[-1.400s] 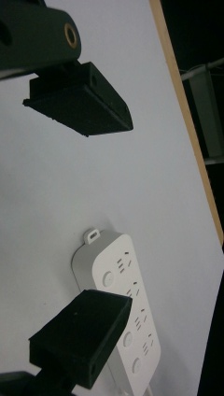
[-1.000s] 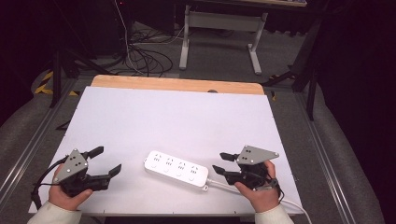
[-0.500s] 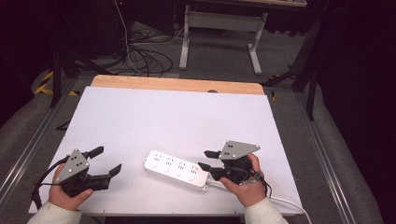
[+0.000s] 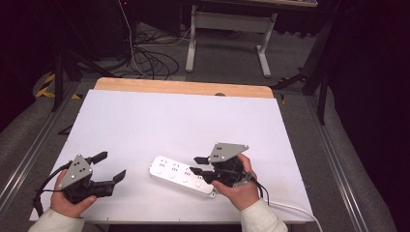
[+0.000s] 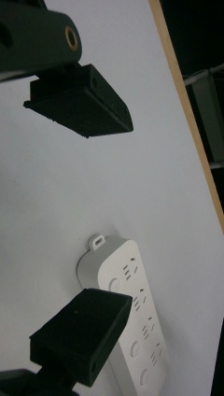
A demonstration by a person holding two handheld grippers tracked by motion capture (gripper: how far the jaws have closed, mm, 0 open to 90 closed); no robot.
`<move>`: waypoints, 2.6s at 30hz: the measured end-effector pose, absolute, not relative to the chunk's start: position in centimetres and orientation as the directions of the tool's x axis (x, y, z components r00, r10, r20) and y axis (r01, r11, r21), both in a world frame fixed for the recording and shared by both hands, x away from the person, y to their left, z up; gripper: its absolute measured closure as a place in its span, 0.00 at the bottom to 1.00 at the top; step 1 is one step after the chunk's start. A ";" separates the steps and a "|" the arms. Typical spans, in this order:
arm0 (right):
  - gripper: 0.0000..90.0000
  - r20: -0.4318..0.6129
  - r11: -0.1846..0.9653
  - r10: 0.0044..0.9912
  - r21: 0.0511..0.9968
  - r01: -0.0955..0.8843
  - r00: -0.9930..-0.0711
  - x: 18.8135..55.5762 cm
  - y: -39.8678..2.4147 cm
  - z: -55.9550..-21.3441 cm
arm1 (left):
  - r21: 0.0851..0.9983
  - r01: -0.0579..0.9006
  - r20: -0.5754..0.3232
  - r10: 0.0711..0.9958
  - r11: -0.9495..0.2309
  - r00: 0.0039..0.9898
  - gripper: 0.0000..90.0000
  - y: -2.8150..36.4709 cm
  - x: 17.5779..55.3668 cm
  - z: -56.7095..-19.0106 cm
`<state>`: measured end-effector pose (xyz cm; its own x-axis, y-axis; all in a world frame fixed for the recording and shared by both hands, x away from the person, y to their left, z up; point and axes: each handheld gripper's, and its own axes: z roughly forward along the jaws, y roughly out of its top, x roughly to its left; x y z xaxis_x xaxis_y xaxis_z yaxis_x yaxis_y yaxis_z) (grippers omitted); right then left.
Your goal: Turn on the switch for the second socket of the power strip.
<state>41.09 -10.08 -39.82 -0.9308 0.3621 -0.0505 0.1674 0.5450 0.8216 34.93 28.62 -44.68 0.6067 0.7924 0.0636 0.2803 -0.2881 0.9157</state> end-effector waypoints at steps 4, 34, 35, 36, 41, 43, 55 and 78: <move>0.79 -0.035 0.552 0.349 0.815 0.176 -0.936 41.5 -8.9 -40.3 | 0.915 0.280 0.065 0.790 -0.292 0.610 0.18 28.6 34.9 -44.7; 1.00 0.009 0.679 0.339 0.690 0.251 -0.941 41.9 -6.2 -43.3 | 0.907 0.294 0.068 0.796 -0.300 0.601 0.18 28.5 35.0 -44.8; 1.00 0.013 0.684 0.338 0.683 0.255 -0.941 42.0 -6.1 -43.4 | 0.908 0.292 0.071 0.797 -0.301 0.599 0.18 28.5 35.0 -44.8; 1.00 0.021 0.686 0.336 0.680 0.260 -0.941 42.0 -6.0 -43.5 | 0.908 0.292 0.072 0.797 -0.301 0.599 0.18 28.5 35.0 -44.8; 1.00 0.032 0.697 0.334 0.664 0.270 -0.942 42.1 -5.7 -44.1 | 0.907 0.294 0.071 0.796 -0.302 0.601 0.18 28.5 35.0 -44.8; 1.00 0.028 0.704 0.338 0.656 0.273 -0.941 42.2 -5.6 -44.3 | 0.907 0.294 0.071 0.797 -0.303 0.600 0.18 28.5 35.0 -44.8; 1.00 -0.007 0.731 0.345 0.629 0.264 -0.939 41.9 -5.1 -44.7 | 0.906 0.293 0.076 0.798 -0.306 0.598 0.18 28.5 35.0 -44.8; 1.00 -0.002 0.728 0.364 0.624 0.284 -0.931 41.8 -4.9 -45.0 | 0.906 0.295 0.074 0.799 -0.304 0.597 0.18 28.4 35.0 -44.8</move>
